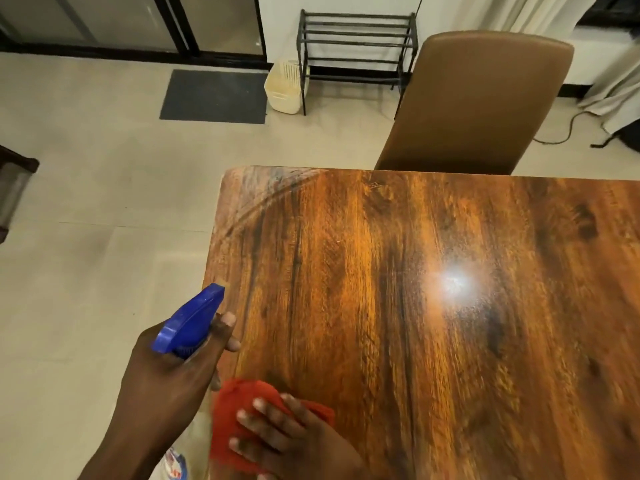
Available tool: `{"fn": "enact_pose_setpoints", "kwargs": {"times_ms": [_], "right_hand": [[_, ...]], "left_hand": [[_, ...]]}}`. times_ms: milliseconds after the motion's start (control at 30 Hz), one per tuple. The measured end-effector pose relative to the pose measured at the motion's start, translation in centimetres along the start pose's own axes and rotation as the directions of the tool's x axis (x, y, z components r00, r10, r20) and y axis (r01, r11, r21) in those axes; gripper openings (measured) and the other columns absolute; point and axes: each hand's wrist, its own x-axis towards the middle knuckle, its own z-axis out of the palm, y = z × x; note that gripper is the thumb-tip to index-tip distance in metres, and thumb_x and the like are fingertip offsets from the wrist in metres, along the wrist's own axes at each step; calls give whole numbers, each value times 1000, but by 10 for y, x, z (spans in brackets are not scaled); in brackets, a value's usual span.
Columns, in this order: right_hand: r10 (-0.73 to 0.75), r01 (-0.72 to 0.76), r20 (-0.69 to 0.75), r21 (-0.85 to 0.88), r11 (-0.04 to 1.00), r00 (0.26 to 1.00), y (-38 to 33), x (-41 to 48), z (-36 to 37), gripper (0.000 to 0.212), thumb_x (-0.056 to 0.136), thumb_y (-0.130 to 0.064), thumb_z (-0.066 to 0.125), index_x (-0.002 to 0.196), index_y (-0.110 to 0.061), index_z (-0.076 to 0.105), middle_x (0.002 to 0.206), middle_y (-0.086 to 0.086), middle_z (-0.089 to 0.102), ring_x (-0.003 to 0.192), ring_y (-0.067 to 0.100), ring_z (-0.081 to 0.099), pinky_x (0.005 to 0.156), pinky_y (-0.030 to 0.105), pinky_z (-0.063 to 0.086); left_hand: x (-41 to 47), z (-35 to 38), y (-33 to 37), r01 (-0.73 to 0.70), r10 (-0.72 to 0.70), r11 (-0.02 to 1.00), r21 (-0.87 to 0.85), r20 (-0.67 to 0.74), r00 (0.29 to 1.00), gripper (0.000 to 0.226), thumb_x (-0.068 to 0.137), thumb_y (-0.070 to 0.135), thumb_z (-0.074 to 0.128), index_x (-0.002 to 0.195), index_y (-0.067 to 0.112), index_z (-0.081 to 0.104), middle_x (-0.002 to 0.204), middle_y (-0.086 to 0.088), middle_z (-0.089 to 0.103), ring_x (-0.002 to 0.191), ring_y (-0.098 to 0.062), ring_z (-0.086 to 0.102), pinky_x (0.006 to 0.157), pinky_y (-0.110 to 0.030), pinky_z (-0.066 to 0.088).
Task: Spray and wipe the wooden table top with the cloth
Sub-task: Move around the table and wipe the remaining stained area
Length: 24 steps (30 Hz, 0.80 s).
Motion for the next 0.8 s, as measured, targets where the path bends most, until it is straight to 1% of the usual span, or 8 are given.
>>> {"fn": "enact_pose_setpoints", "kwargs": {"times_ms": [67, 200, 300, 433, 467, 567, 700, 800], "right_hand": [[85, -83, 71, -36, 996, 994, 17, -46, 5, 58, 114, -55, 39, 169, -37, 35, 176, -2, 34, 163, 27, 29, 120, 47, 42], [368, -369, 81, -9, 929, 926, 73, -100, -17, 72, 107, -57, 47, 171, -32, 29, 179, 3, 27, 166, 28, 18, 123, 55, 27], [605, -609, 74, 54, 791, 793, 133, -98, -39, 71, 110, -53, 32, 175, -31, 12, 183, 2, 6, 168, 29, 5, 131, 55, 13], [789, -790, 102, 199, 580, 606, 212, -42, -64, 69, 111, -60, 11, 170, -39, -18, 179, -5, -26, 166, 23, -22, 134, 53, -4], [817, -811, 93, 226, 540, 570, 231, -21, -68, 69, 110, -63, 9, 168, -42, -22, 177, -6, -30, 164, 22, -25, 133, 54, -6], [877, -856, 59, 255, 449, 478, 277, 53, -77, 71, 108, -68, 5, 169, -41, -19, 179, -1, -25, 165, 28, -21, 133, 59, -4], [875, -857, 78, 259, 445, 478, 301, 162, -95, 72, 111, -63, 9, 172, -33, -14, 180, 7, -21, 165, 35, -20, 132, 59, -8], [808, -801, 104, 254, 542, 579, 288, 242, -105, 68, 114, -57, 12, 171, -33, -17, 178, 9, -26, 164, 36, -24, 130, 57, -13]], "left_hand": [[1, -5, -8, 21, -21, 1000, -1, -3, 1000, 8, 81, 61, 72, 73, 62, 73, 67, -8, 78, 46, -33, 66, 75, -58, 61], [5, -19, -21, 43, -43, 999, -10, 4, 999, 10, 79, 58, 65, 74, 61, 73, 71, -3, 80, 46, -30, 66, 74, -54, 62], [15, -31, -29, 49, -49, 999, -13, -3, 999, 13, 88, 48, 67, 78, 49, 74, 73, -3, 80, 45, -26, 65, 75, -54, 63], [36, -46, -36, 40, -40, 999, -13, -5, 999, 18, 92, 46, 68, 77, 54, 74, 72, -3, 80, 44, -23, 66, 69, -40, 60], [42, -49, -38, 38, -38, 999, -27, -1, 999, 15, 90, 51, 66, 77, 50, 75, 71, -3, 80, 45, -22, 67, 68, -39, 59], [60, -56, -41, 32, -32, 999, -36, -14, 999, 30, 81, 62, 61, 82, 34, 74, 69, -3, 79, 47, -20, 70, 64, -32, 55], [80, -66, -46, 41, -41, 999, -28, -19, 999, 28, 92, 46, 67, 83, 21, 76, 67, 5, 78, 46, -12, 69, 54, -18, 52], [86, -73, -50, 29, -29, 999, 13, 3, 1000, 26, 95, 41, 69, 80, 20, 76, 63, 8, 77, 47, -14, 69, 49, -12, 49]]}}
